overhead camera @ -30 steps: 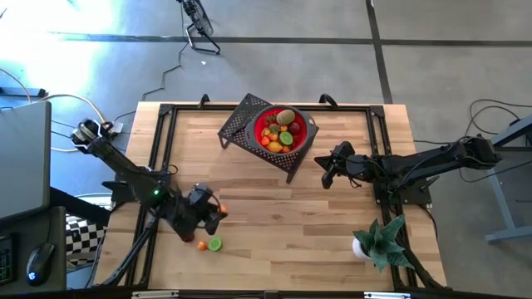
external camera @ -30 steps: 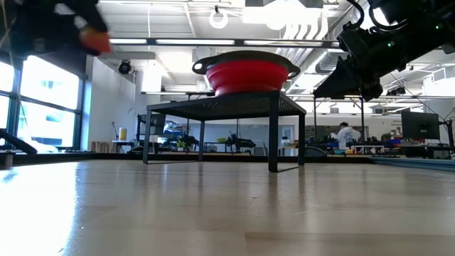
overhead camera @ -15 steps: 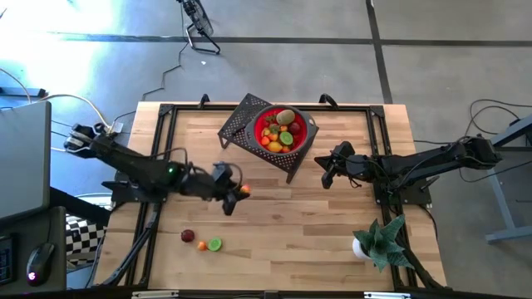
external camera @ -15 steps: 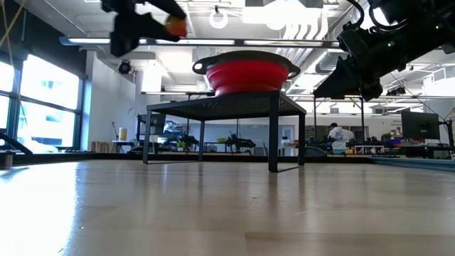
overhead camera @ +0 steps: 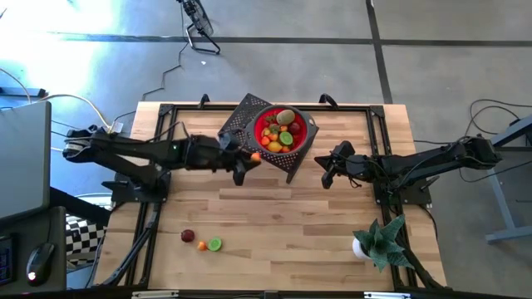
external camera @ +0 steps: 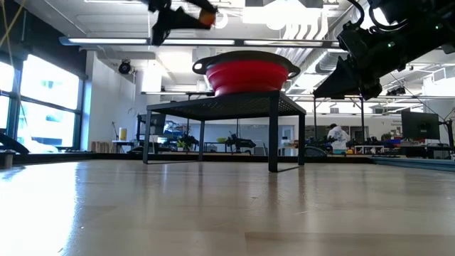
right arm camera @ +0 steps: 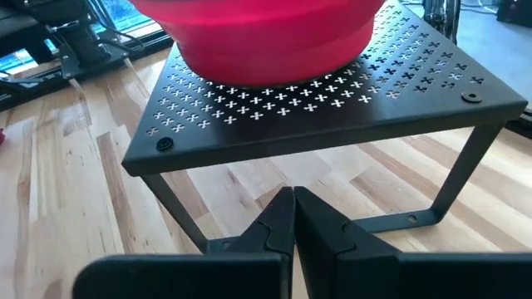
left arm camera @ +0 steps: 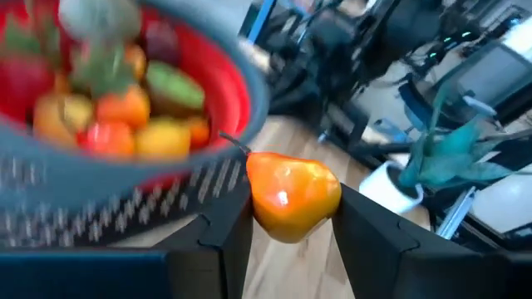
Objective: Pick & Place Fruit
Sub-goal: Put the pear into the strainer bowl on the shelf
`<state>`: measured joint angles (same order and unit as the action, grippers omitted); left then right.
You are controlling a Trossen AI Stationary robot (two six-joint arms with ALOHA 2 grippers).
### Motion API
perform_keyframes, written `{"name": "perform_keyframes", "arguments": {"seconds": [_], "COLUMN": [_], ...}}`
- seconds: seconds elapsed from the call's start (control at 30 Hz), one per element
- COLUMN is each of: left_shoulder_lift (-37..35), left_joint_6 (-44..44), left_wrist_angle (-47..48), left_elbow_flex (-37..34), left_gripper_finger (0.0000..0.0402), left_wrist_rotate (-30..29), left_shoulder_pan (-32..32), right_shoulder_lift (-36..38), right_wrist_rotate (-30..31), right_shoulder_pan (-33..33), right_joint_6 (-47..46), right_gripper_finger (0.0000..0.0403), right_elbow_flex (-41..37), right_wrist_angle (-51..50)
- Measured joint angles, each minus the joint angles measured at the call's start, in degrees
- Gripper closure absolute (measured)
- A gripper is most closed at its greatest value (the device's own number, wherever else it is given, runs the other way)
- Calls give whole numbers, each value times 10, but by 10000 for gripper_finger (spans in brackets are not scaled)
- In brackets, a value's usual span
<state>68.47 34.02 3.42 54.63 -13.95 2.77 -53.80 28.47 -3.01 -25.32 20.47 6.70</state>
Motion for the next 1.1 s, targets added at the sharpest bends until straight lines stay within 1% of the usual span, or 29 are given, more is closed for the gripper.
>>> {"name": "perform_keyframes", "arguments": {"seconds": [0.13, 0.27, 0.33, 0.4, 0.5, 0.6, 0.67, 0.73, 0.8, 1.1], "left_shoulder_lift": [3, 17, 27, 53, 90, 128, 152, 172, 187, 232], "left_joint_6": [-49, -82, -103, -125, -156, -159, -164, -173, -177, -172], "left_wrist_angle": [20, 76, 125, 160, 240, 293, 308, 330, 330, 350], "left_elbow_flex": [42, 99, 131, 170, 226, 277, 305, 322, 330, 330], "left_gripper_finger": [254, 254, 254, 254, 254, 254, 254, 254, 254, 254], "left_wrist_rotate": [4, 4, 4, 4, 4, 4, 4, 4, 4, 3], "left_shoulder_pan": [-27, -58, -72, -86, -107, -128, -139, -147, -153, -154], "right_shoulder_lift": [0, 0, 0, 0, 0, 0, 0, 0, 0, 0], "right_wrist_rotate": [0, 0, 0, 0, 0, 0, -1, 0, -1, -1], "right_shoulder_pan": [0, 0, 0, 0, 0, 0, 0, 0, 0, 0], "right_joint_6": [5, 11, 12, 12, 12, 12, 12, 13, 13, 16], "right_gripper_finger": [401, 401, 401, 401, 401, 401, 401, 401, 401, 401], "right_elbow_flex": [0, 0, 0, 0, 0, 0, 0, 0, 0, 0], "right_wrist_angle": [0, 0, 0, 0, 0, 0, -1, -1, -5, -11]}}
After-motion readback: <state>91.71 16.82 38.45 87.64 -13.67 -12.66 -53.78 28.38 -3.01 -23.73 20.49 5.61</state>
